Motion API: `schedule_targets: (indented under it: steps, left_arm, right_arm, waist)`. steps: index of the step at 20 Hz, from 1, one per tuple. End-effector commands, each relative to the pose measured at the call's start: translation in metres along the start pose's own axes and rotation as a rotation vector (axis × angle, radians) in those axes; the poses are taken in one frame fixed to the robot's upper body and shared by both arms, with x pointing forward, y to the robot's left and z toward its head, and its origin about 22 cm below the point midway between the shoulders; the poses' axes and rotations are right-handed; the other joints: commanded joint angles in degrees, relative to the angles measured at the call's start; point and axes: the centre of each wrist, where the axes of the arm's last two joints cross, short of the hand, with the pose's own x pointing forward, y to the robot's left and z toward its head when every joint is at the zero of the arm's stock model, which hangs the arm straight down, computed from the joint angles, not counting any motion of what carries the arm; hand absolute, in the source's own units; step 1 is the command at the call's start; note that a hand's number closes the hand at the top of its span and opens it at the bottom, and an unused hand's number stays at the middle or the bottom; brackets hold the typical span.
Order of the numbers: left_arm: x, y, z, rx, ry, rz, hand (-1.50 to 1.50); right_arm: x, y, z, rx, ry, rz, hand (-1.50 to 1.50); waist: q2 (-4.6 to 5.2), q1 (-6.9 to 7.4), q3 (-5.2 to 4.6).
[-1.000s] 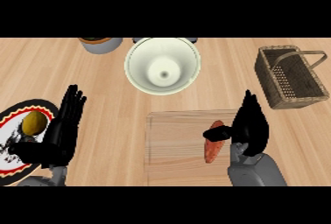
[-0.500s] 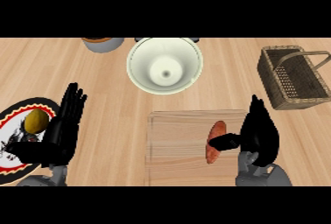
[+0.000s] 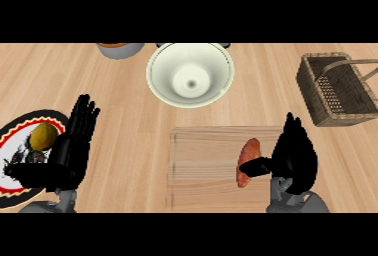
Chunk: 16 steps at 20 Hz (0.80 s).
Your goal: Pick the sweet potato from the cutting board and place it in the basket
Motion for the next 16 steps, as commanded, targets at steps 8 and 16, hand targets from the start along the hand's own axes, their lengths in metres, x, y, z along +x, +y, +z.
schedule_targets:
  steps: [8,16]
  left_arm:
    - [0.0,0.004,0.005,-0.014,0.023,0.011,0.0]
    - [0.005,-0.008,-0.009,-0.007,0.004,-0.005,0.0]
  right_arm:
    - [0.0,0.012,-0.003,0.009,0.258,0.038,-1.5]
    - [-0.005,0.031,-0.004,0.071,0.273,0.037,-1.5]
  waist:
    - [0.13,0.51,0.04]
    - [0.28,0.19,0.11]
